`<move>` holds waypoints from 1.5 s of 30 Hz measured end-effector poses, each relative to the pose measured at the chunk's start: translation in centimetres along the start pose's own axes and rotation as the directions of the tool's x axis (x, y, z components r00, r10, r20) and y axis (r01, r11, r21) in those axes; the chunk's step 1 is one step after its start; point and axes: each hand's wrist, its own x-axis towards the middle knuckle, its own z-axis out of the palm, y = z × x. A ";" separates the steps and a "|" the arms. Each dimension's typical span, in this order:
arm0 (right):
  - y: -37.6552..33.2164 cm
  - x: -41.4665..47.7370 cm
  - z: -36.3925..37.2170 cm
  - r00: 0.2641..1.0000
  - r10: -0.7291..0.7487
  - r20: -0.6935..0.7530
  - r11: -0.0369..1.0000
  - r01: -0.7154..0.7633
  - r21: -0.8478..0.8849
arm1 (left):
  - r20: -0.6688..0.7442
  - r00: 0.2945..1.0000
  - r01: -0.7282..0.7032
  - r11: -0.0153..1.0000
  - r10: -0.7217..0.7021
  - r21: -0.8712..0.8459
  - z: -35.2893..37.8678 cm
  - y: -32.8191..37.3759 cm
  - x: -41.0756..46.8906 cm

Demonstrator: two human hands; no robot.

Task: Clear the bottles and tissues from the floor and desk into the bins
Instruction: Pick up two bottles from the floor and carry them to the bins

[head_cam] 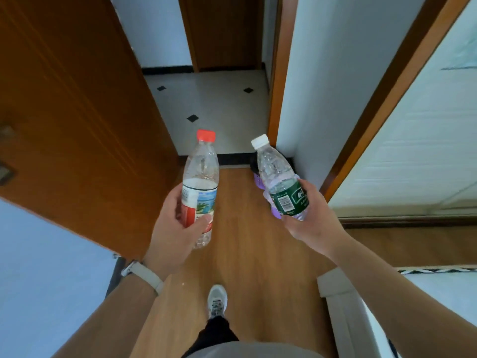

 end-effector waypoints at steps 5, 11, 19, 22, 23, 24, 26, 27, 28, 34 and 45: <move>-1.8 5.2 2.5 0.991 0.094 -0.091 0.995 -0.097 -0.033 | 0.086 0.996 -0.016 0.999 0.020 -0.047 -2.0 -2.0 9.2; -4.6 10.5 4.7 0.950 0.209 -0.234 0.974 -0.223 -0.035 | 0.263 0.964 -0.031 0.997 0.048 -0.069 -3.7 -4.0 18.6; -5.5 13.2 5.5 0.910 0.245 -0.335 0.953 -0.289 -0.087 | 0.441 0.885 -0.104 0.986 0.151 -0.130 -2.3 -2.1 26.6; -4.9 14.8 5.3 0.896 0.270 -0.352 0.947 -0.313 -0.071 | 0.453 0.877 -0.100 0.983 0.159 -0.151 -1.4 -1.4 28.5; -4.5 15.3 5.2 0.893 0.279 -0.354 0.946 -0.319 -0.059 | 0.452 0.878 -0.093 0.983 0.157 -0.160 -1.0 -1.4 29.0; -4.2 15.9 5.2 0.890 0.288 -0.354 0.945 -0.323 -0.044 | 0.454 0.878 -0.084 0.982 0.152 -0.167 -0.5 -1.3 29.5; -3.2 17.4 5.0 0.883 0.312 -0.350 0.943 -0.333 -0.001 | 0.468 0.872 -0.068 0.983 0.142 -0.172 0.7 -1.3 30.5; -2.6 18.2 4.9 0.880 0.321 -0.350 0.942 -0.336 0.020 | 0.475 0.870 -0.059 0.984 0.133 -0.167 1.5 -1.3 31.0; -1.9 19.2 4.9 0.877 0.330 -0.350 0.940 -0.339 0.035 | 0.481 0.868 -0.047 0.986 0.120 -0.162 2.2 -1.3 31.7; 3.0 25.6 3.4 0.853 0.389 -0.349 0.920 -0.379 0.099 | 0.520 0.851 -0.020 0.994 0.074 -0.108 7.1 0.3 37.5; 11.0 32.8 -2.3 0.770 0.502 -0.395 0.862 -0.481 0.157 | 0.630 0.774 -0.080 0.997 0.068 -0.009 19.0 3.3 47.9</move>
